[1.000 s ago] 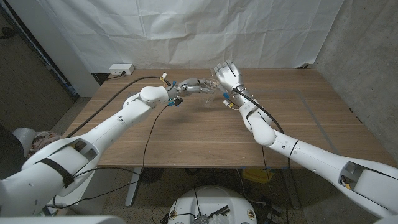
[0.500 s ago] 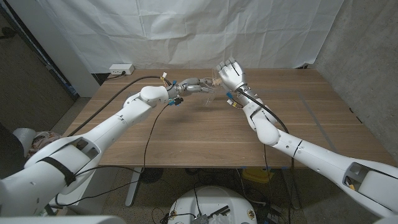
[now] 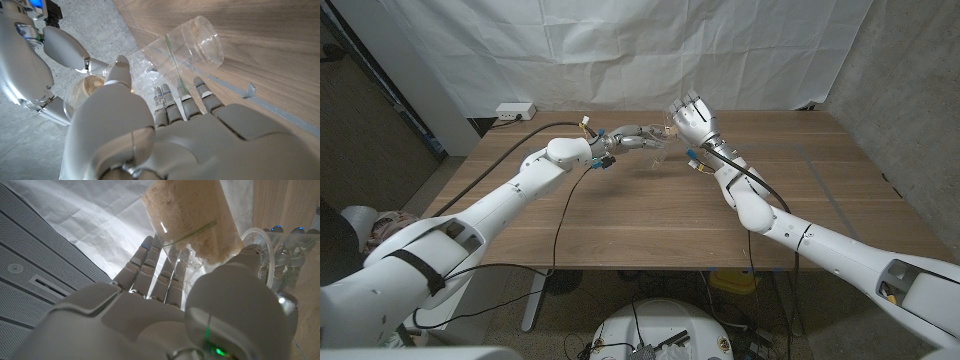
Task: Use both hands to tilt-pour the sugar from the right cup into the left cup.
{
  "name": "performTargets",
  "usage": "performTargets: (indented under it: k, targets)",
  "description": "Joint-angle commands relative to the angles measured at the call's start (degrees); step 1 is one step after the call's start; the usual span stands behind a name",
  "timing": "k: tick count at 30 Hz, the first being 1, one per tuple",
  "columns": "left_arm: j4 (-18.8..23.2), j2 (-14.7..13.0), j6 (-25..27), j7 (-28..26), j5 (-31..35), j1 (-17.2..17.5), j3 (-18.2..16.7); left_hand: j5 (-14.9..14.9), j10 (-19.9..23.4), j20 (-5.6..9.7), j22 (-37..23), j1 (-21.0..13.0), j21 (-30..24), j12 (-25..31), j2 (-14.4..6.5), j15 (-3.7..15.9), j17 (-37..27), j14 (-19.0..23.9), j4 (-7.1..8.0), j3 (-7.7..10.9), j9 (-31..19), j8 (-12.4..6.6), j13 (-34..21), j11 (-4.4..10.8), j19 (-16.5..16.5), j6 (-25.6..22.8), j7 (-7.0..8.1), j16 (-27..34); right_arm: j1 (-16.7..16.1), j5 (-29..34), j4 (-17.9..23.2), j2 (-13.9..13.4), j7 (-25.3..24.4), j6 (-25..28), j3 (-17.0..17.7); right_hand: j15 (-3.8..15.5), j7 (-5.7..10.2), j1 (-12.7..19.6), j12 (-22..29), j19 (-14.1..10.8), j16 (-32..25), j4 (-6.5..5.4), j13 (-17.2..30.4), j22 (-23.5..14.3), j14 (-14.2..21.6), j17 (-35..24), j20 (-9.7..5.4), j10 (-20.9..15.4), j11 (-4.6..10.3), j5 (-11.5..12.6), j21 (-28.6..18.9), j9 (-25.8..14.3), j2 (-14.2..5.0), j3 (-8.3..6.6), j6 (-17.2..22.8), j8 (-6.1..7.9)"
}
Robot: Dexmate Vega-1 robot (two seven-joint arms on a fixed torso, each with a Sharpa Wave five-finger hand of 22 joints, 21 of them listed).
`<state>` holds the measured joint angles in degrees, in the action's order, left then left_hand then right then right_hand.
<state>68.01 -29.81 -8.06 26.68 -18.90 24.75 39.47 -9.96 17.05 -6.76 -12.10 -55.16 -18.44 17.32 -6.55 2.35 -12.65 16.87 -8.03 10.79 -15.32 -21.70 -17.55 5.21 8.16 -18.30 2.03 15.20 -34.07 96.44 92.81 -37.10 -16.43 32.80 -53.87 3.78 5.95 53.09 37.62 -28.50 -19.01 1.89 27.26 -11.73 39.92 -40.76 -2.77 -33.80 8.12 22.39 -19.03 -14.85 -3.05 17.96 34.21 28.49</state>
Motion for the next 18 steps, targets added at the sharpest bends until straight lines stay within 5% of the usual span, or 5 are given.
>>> performTargets:
  k: [1,18]
  targets:
    - [-0.85,0.46,-0.22,0.32,-0.24,-0.42,0.07,-0.29,0.32,-0.18,-0.13,0.05,-0.25,-0.11,-0.53,2.69,-0.13,0.42,-0.06,0.64,-0.20,-0.37,-0.10,-0.09,-0.13,-0.53,0.04,-0.09,0.48,1.07,0.31,-0.22,1.76,-1.94,0.05,8.86,3.85,0.77,0.01,0.41,0.21,-0.21,0.11,-0.01,0.02,-0.24,-0.54,-0.03,0.35,0.09,0.40,-0.08,-0.03,0.44,3.67,0.39]
    - [-2.55,1.09,-0.72,0.96,-0.61,-1.06,0.08,-0.29,0.45,-0.17,-0.13,0.19,-0.30,-0.11,-0.59,2.73,-0.13,0.43,-0.03,0.71,-0.29,-0.24,-0.08,-0.06,-0.12,-0.59,0.07,-0.15,2.06,3.10,-1.95,-0.04,1.95,-3.08,-1.03,8.94,4.05,1.62,-0.06,0.42,0.56,-0.07,0.10,-0.01,0.33,-0.54,-0.96,-0.54,0.66,0.02,0.48,0.10,-0.20,0.57,4.98,0.85]
